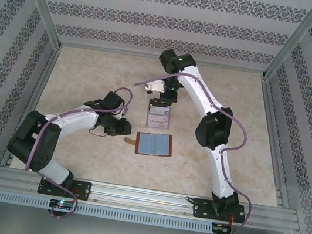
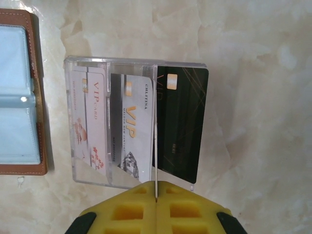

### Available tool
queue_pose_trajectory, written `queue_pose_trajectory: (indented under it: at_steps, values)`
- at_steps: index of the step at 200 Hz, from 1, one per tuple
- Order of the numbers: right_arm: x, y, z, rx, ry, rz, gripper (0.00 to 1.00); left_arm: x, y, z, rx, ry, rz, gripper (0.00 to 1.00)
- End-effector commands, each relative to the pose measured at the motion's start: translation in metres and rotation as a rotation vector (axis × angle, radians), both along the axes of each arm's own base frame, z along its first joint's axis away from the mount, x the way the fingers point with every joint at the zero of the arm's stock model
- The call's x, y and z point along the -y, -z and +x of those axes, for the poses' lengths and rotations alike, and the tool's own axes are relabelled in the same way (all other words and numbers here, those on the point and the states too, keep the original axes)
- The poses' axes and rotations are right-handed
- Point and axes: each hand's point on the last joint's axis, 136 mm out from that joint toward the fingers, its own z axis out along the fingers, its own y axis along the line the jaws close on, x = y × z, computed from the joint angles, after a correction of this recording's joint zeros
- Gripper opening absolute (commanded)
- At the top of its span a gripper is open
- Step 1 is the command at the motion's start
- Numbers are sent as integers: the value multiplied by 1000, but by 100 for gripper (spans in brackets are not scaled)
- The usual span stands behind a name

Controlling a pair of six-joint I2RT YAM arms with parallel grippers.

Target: Take the credit cards out of the card holder

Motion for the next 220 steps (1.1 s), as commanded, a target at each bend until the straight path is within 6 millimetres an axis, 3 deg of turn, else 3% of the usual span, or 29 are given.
queue_pose_trajectory:
  at_steps: [1, 81, 117, 132, 181, 220]
  values:
    - [1, 7, 4, 6, -28, -22, 1, -3, -1, 1, -14, -2, 0, 30]
    - [-16, 26, 5, -7, -55, -21, 6, -10, -1, -1, -17, -16, 13, 30]
    - [-15, 26, 14, 36, -32, -39, 17, -12, -2, -2, -16, -17, 16, 30]
    - [-15, 21, 19, 65, -18, -41, 23, -13, -3, -2, -14, -18, 17, 30]
    - [-7, -7, 43, 229, 40, -66, 27, -15, -4, -2, -4, -24, 14, 30]
    - [-2, -32, 39, 280, 86, -33, 38, -20, -6, 2, 20, -30, 37, 32]
